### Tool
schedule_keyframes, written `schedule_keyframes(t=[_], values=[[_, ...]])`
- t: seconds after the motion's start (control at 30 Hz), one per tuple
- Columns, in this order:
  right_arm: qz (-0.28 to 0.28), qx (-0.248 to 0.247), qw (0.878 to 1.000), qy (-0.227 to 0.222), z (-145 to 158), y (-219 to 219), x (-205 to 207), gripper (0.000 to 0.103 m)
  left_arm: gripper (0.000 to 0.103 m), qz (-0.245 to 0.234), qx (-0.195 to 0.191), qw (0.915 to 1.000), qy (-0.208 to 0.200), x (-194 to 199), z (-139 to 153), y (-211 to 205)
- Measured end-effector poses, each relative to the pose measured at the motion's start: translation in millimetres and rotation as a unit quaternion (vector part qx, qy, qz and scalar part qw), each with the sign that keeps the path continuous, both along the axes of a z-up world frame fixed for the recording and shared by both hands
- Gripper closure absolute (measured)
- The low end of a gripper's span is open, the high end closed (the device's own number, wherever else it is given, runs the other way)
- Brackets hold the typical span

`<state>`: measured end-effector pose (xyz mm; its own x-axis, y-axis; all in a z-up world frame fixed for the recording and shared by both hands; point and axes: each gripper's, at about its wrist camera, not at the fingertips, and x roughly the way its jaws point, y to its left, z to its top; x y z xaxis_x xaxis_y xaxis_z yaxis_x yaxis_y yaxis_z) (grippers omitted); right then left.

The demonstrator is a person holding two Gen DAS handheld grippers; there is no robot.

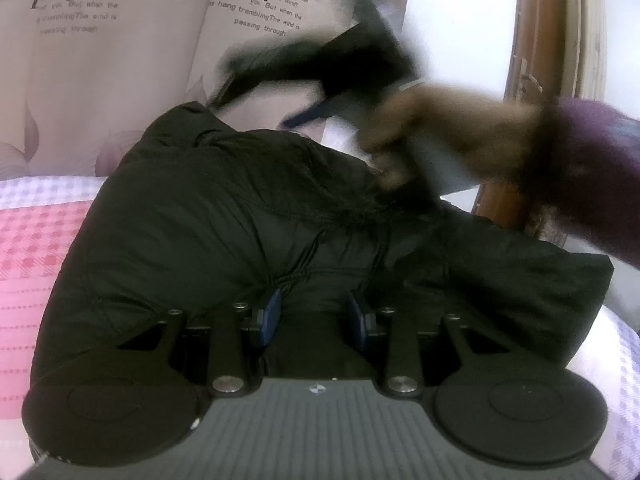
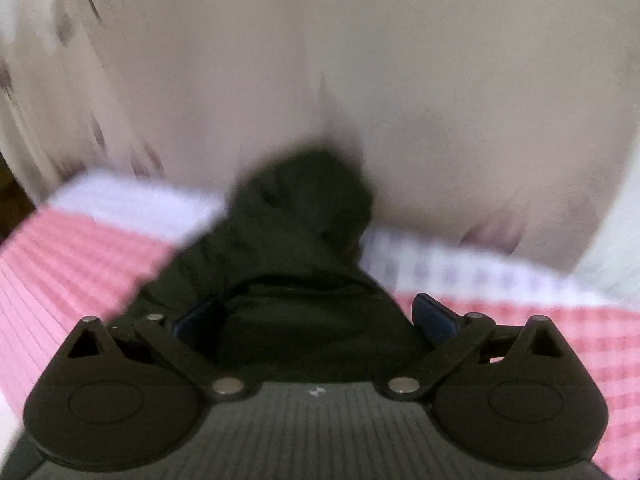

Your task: Fold large clothes

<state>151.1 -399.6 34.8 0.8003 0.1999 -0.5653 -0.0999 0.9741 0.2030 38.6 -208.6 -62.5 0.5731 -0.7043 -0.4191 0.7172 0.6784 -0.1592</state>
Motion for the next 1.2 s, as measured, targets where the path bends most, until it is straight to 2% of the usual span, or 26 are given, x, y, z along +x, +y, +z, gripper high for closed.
schedule_keyframes(t=[0.13,0.2,0.23,0.27,0.3,0.37,0.43,0.57,0.63,0.73,0.8,0.87,0.93,1.0,1.07,1.13,1.17,1.2], values=[[0.000,0.061,0.995,-0.073,51.2,-22.0,-100.7,0.000,0.065,0.002,0.004,1.0000,-0.005,-4.2,2.3,-3.7],[0.000,0.057,0.995,-0.083,56.1,-21.1,-151.9,0.000,0.065,0.003,0.005,1.0000,-0.006,-6.7,3.0,-3.9],[0.000,0.047,0.995,-0.084,52.6,-17.6,-177.5,0.004,0.065,0.003,0.005,1.0000,-0.007,-7.5,3.3,-4.3],[-0.002,0.032,0.996,-0.080,46.5,-11.8,-198.6,0.010,0.065,0.004,0.006,0.9999,-0.008,-8.3,3.1,-4.5],[-0.008,0.016,0.997,-0.073,38.6,-6.5,-218.7,0.031,0.065,0.004,0.007,0.9999,-0.009,-9.1,3.6,-5.0],[-0.017,-0.010,0.999,-0.050,18.9,6.5,-249.9,0.057,0.064,0.006,0.009,0.9999,-0.013,-9.9,2.6,-4.9],[-0.018,-0.028,0.999,-0.033,-2.5,18.5,-273.3,0.060,0.063,0.008,0.011,0.9998,-0.016,-11.6,3.3,-4.1],[-0.048,-0.056,0.997,-0.019,-33.8,26.0,-304.5,0.060,0.058,0.003,0.001,0.9999,-0.015,-12.8,3.7,-0.9],[-0.074,-0.022,0.997,-0.013,-44.9,16.9,-314.1,0.060,0.052,-0.005,-0.007,0.9999,-0.014,-14.2,4.5,2.4],[-0.092,0.026,0.995,0.001,-60.6,6.5,-312.7,0.061,0.034,-0.018,-0.009,0.9995,-0.024,-20.9,6.7,3.7],[-0.105,0.080,0.991,0.007,-61.0,-5.2,-312.1,0.059,0.008,-0.029,-0.002,0.9988,-0.039,-27.7,8.1,2.2],[-0.119,0.138,0.983,0.005,-56.3,-20.8,-312.2,0.048,0.000,-0.029,0.011,0.9978,-0.058,-35.4,8.6,-1.7],[-0.154,0.172,0.973,-0.005,-51.3,-37.0,-315.6,0.010,0.000,-0.026,0.012,0.9977,-0.062,-36.9,8.4,-1.8],[-0.184,0.197,0.963,-0.017,-47.5,-52.4,-314.8,0.002,0.000,-0.026,0.003,0.9980,-0.057,-35.8,8.0,1.0],[-0.191,0.221,0.956,-0.001,-48.0,-62.8,-300.4,0.002,0.000,-0.026,0.000,0.9980,-0.058,-36.9,8.0,2.0],[-0.186,0.228,0.956,0.017,-51.0,-64.3,-280.1,0.002,0.000,-0.025,-0.007,0.9979,-0.059,-37.9,7.9,4.6],[-0.177,0.227,0.957,0.023,-52.5,-56.2,-270.9,0.008,0.000,-0.023,-0.012,0.9979,-0.059,-38.5,7.9,6.2],[-0.154,0.221,0.963,0.021,-50.6,-48.5,-260.4,0.029,0.000,-0.016,-0.023,0.9978,-0.061,-39.2,8.1,10.5]])
